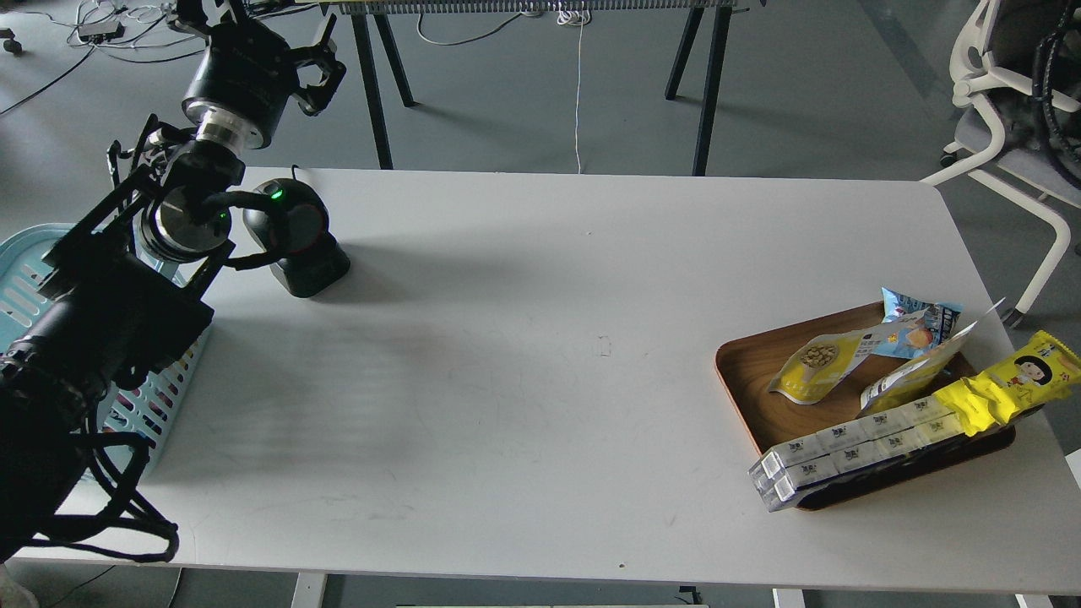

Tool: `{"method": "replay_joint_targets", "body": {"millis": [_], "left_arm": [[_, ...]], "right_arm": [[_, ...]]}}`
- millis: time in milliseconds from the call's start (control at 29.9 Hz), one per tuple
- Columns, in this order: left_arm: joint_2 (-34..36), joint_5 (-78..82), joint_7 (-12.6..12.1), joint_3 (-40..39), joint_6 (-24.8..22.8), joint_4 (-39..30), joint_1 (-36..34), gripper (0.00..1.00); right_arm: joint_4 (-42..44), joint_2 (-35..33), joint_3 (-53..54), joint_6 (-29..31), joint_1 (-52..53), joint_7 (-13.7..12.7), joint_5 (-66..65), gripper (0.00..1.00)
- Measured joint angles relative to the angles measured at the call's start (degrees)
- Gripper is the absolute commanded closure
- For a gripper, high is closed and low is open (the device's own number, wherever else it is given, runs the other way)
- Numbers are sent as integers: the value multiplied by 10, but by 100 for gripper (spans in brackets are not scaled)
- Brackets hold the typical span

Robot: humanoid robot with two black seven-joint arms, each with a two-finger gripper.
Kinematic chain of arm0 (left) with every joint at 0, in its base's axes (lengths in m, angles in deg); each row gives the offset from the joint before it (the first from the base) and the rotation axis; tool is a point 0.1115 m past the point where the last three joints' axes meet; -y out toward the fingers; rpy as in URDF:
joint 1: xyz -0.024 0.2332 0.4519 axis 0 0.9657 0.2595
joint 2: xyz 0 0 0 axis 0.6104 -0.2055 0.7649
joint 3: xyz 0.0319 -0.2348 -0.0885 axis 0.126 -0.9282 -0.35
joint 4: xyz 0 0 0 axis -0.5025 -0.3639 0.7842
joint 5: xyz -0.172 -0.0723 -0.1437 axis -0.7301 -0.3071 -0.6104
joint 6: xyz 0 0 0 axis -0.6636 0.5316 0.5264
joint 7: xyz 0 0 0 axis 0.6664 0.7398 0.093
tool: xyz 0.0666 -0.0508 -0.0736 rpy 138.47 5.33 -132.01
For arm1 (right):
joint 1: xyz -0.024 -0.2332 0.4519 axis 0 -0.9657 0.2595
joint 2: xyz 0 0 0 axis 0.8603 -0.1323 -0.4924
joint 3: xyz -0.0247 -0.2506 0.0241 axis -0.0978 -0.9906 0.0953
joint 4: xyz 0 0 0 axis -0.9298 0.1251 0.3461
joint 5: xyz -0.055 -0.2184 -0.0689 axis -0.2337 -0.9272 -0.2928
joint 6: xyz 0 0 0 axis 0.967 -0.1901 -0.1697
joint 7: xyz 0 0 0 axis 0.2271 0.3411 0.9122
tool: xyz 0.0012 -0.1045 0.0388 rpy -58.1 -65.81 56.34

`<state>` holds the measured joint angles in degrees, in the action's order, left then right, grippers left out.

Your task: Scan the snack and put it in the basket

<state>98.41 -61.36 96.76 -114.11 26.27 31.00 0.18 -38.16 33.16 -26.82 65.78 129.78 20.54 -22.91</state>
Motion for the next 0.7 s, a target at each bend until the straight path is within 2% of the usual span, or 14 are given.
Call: {"method": "replay_joint_targets", "body": {"millis": [200, 401, 468, 701], "left_arm": [[3, 0, 2, -2, -2, 0, -2, 0], [0, 1, 5, -4, -2, -1, -3, 0], [0, 1, 6, -4, -2, -1, -4, 0], [2, 0, 1, -4, -9, 0, -4, 0]], "right_arm": [[-80, 19, -108, -14, 104, 0, -227, 2], [-169, 70, -271, -100, 194, 0, -396, 3], [-199, 80, -312, -124, 216, 0, -455, 8], [-256, 89, -409, -169, 257, 0, -690, 11]]}}
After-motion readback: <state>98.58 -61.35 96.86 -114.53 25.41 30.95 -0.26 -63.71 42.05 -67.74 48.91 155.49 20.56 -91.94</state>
